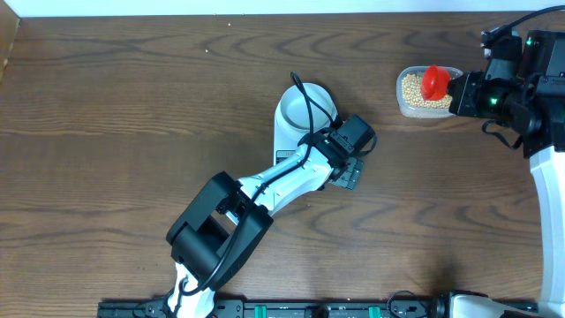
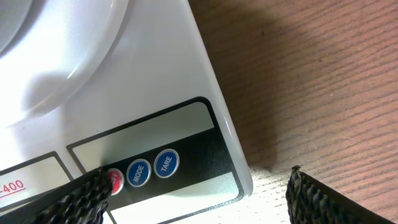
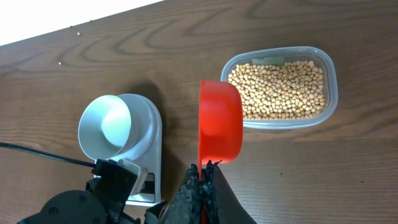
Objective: Scoop item into bowl and weigh 50g on scale
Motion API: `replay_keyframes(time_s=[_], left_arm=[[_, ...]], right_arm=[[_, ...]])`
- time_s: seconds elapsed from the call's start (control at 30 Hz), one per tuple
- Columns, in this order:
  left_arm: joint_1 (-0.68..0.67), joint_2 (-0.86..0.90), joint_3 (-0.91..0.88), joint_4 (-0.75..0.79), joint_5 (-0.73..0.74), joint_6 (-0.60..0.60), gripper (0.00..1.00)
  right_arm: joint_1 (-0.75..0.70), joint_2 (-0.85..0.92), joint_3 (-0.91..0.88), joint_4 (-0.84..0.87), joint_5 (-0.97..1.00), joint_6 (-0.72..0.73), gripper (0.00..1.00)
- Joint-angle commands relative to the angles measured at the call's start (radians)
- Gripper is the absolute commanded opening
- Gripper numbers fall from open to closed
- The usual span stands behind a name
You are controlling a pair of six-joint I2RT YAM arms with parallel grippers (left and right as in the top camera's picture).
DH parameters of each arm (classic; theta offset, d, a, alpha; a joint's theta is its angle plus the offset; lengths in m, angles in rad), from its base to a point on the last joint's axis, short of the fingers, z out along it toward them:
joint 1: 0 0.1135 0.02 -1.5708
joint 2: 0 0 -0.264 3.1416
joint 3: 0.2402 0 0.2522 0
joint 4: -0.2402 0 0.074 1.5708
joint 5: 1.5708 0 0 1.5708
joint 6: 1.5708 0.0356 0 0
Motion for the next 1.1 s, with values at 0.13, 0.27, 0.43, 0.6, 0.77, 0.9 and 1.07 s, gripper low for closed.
replay_keyframes(time_s=[0.13, 0.27, 0.43, 0.6, 0.77, 0.9, 1.07], left_arm=[[-0.002, 0.030, -0.017, -0.005, 0.024, -0.005, 0.91], [-0.002, 0.030, -0.017, 0.003, 0.025, -0.005, 0.91], [-0.002, 0.030, -0.017, 0.005, 0.035, 0.003, 0.91], [-0.002, 0.030, -0.017, 0.009, 0.035, 0.003, 0.91], [-0.002, 0.031, -0.017, 0.010, 0.036, 0.003, 0.91], [-0.002, 0.049, -0.017, 0.010, 0.056, 0.003, 0.91], [-0.002, 0.062, -0.017, 0.020, 0.063, 0.003, 0.91]], right_arm=[[-0.006, -0.008, 0.010, -0.007, 0.005, -0.014, 0.01], [-0.006, -0.008, 0.010, -0.007, 0.005, -0.015, 0.01], [-0.006, -0.008, 0.010, -0.007, 0.005, -0.023, 0.01], [-0.006, -0.008, 0.010, -0.007, 0.005, -0.026, 0.01], [-0.006, -0.008, 0.010, -0.007, 0.005, -0.026, 0.01], [-0.006, -0.008, 0.010, -0.007, 0.005, -0.026, 0.01], [-0.006, -0.008, 0.010, -0.008, 0.005, -0.026, 0.01]])
